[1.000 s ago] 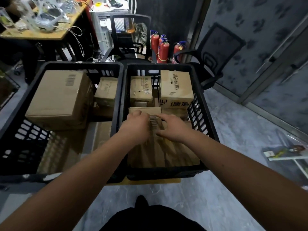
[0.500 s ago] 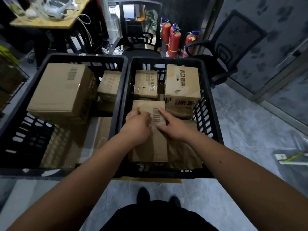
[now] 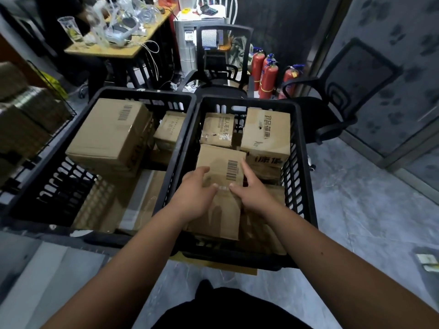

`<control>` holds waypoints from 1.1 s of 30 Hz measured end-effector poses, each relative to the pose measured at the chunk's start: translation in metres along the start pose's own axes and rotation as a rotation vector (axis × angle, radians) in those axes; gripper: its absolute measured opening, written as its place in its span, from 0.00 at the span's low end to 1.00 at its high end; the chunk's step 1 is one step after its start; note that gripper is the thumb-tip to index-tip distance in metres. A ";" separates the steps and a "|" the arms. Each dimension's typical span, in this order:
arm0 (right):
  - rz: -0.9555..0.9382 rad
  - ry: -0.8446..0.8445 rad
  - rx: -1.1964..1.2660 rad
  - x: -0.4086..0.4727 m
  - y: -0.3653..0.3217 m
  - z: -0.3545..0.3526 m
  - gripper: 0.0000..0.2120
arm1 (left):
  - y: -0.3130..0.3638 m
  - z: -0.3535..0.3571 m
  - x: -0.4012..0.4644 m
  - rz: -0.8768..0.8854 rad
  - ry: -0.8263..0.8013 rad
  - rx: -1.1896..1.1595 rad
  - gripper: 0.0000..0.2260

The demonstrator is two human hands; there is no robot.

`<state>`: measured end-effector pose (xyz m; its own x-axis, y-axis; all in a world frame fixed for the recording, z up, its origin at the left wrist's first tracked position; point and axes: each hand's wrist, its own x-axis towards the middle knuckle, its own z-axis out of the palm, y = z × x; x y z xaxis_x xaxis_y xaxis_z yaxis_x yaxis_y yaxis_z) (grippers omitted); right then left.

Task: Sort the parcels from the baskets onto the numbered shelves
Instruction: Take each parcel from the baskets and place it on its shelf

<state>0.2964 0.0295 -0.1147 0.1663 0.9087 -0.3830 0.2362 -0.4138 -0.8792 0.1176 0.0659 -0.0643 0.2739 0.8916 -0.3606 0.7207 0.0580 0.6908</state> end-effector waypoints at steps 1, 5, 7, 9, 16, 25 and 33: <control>-0.004 0.011 0.018 -0.002 -0.003 -0.003 0.39 | 0.003 -0.001 -0.003 0.011 0.002 0.000 0.29; 0.027 0.078 0.081 -0.010 -0.011 -0.018 0.44 | 0.010 -0.006 -0.013 0.058 0.030 -0.044 0.29; 0.061 0.110 0.084 -0.014 -0.017 -0.025 0.45 | 0.014 -0.009 -0.016 0.087 0.064 -0.095 0.28; 0.048 0.143 0.077 -0.018 -0.020 -0.029 0.41 | 0.018 -0.011 -0.019 0.095 0.106 -0.168 0.27; -0.023 0.174 0.155 -0.039 -0.031 -0.035 0.26 | 0.027 -0.015 -0.028 0.101 0.185 -0.403 0.21; 0.021 0.186 0.361 -0.050 -0.038 -0.042 0.08 | 0.027 -0.019 -0.031 0.050 0.277 -0.528 0.19; 0.116 0.298 0.516 -0.041 -0.020 -0.043 0.22 | 0.031 -0.012 -0.037 -0.157 0.217 -0.838 0.12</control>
<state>0.3260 -0.0022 -0.0693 0.4414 0.7736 -0.4546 -0.2816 -0.3616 -0.8888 0.1224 0.0403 -0.0225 0.0225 0.9062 -0.4223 0.0120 0.4221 0.9065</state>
